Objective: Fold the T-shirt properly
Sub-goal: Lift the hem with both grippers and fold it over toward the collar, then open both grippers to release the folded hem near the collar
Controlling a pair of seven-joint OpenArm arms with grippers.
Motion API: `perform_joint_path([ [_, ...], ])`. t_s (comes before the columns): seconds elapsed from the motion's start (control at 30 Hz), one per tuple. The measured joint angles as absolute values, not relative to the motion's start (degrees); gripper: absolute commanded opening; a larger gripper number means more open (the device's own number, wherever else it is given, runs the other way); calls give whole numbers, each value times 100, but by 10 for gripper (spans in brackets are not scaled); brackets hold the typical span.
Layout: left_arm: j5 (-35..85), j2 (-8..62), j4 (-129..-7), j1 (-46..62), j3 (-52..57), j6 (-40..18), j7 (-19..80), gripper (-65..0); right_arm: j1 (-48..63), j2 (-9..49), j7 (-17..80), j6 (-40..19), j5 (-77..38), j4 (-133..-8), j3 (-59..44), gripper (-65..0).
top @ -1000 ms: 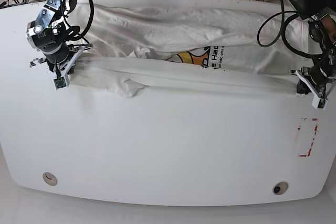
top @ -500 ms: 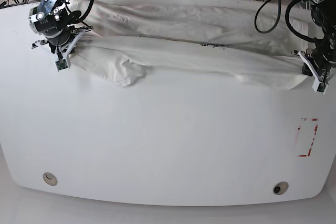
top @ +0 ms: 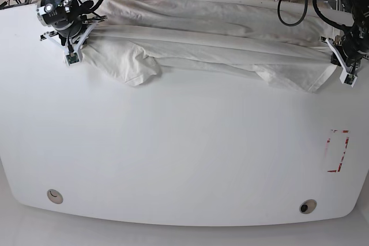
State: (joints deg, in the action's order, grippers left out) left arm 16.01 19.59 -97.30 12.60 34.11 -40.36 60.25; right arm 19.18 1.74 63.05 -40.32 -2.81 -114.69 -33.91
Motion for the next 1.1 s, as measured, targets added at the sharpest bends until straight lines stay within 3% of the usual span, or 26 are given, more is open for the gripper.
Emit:
perform_joint_path([
  [0.07,1594,1973,-9725,1321,3411,-4038,6023,-601,1968,176,6302,-4032,-274,-11469,-3391,-609],
  [0.23,1614,2108,-9725,1431,3380,-4036,6018,-571,2045,174,6305,-4032,-268,-11469,-3393,-377],
  [0.37,1505,2134,-9723,1461,3380,-4034,6027,-431,2071,174,6305,-4032,-231,-11469,-3411,-208],
  [0.43,1509,2132,-9723,1461,3374,-4036,6042,-332,2067,176,6307,-4034,-235,-11469,-3422,-173],
  [0.53,1516,2132,-9723,1457,3361,-4032,6038,-212,2034,165,6302,-4032,-620,-11469,-3614,-170],
  [0.6,1531,2132,-9727,1457,3361,-4034,6038,-172,2003,150,6233,-4036,-1076,-11469,-3924,-170],
  [0.8,1511,2130,-10060,1455,3371,-4029,6086,-165,1881,259,6217,-3944,-2316,-11476,-4698,-170],
  [1.1,1619,1938,-11098,950,3428,-4010,6681,-165,1848,416,6619,-3970,-3489,-11476,-4351,-170],
])
